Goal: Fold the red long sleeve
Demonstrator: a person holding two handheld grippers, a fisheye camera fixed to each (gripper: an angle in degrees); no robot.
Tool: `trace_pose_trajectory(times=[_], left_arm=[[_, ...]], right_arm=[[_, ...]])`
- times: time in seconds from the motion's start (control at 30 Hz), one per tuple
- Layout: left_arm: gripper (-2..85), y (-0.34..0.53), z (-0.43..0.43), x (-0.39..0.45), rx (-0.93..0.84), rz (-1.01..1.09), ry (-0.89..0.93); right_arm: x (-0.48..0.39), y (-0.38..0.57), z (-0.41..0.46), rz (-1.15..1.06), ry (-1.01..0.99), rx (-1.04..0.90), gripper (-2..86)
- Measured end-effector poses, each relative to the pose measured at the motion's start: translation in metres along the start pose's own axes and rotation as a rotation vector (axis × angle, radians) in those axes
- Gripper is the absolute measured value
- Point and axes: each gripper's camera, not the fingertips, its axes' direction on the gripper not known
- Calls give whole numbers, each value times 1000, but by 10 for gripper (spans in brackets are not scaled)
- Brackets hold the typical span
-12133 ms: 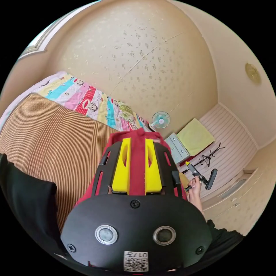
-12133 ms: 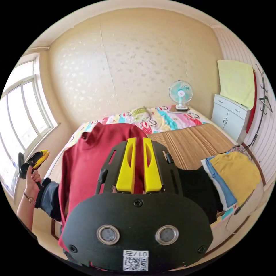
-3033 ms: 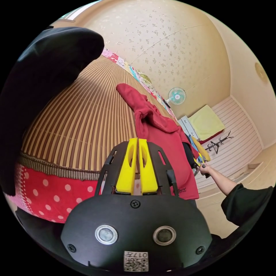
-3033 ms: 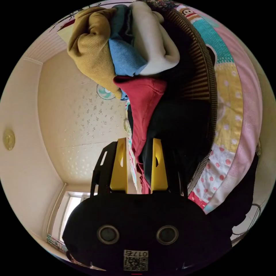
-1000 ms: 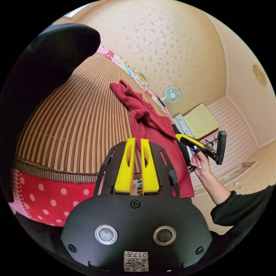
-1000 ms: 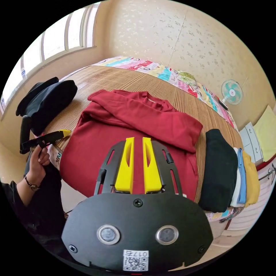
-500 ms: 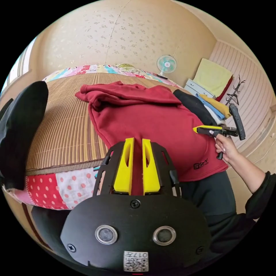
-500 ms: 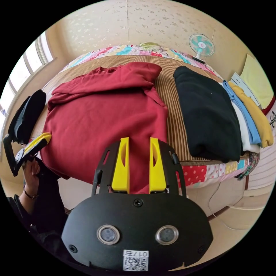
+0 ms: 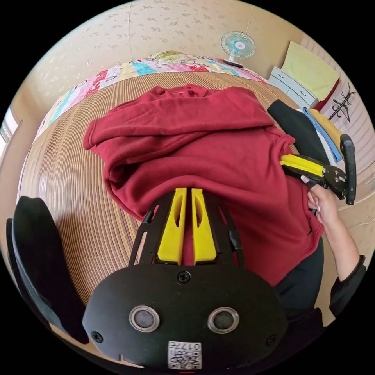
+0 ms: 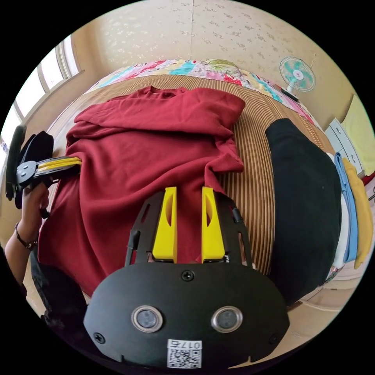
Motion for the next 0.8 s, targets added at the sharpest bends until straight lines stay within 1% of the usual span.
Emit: trace_pose_trajectory(times=[0.13, 0.27, 0.37, 0.4, 0.43, 0.5, 0.57, 0.63, 0.7, 0.8], left_arm=[[11, -17, 9, 19, 52, 32, -134], [19, -17, 2, 17, 68, -1, -139], [32, 3, -14, -15, 55, -145, 39], [41, 21, -23, -28, 67, -179, 131], [54, 44, -35, -36, 94, -174, 220], [82, 85, -56, -40, 144, -113, 336], [108, 133, -80, -41, 194, -116, 369], [124, 190, -106, -43, 209, -180, 354], [134, 224, -117, -47, 189, -244, 352], [147, 260, -125, -57, 180, -316, 442]], right_arm=[[3, -25, 8, 16, 38, 16, 93], [4, -33, 4, 0, 84, 22, 89], [10, -36, -2, -6, 84, 26, 88], [12, -36, -4, -4, 79, 27, 87], [17, -38, -7, 0, 70, 26, 87], [24, -40, -12, 3, 63, 29, 87], [32, -43, -19, 3, 63, 30, 86], [38, -45, -24, 4, 62, 30, 86], [45, -48, -31, 4, 63, 30, 86], [60, -53, -43, 8, 53, 26, 84]])
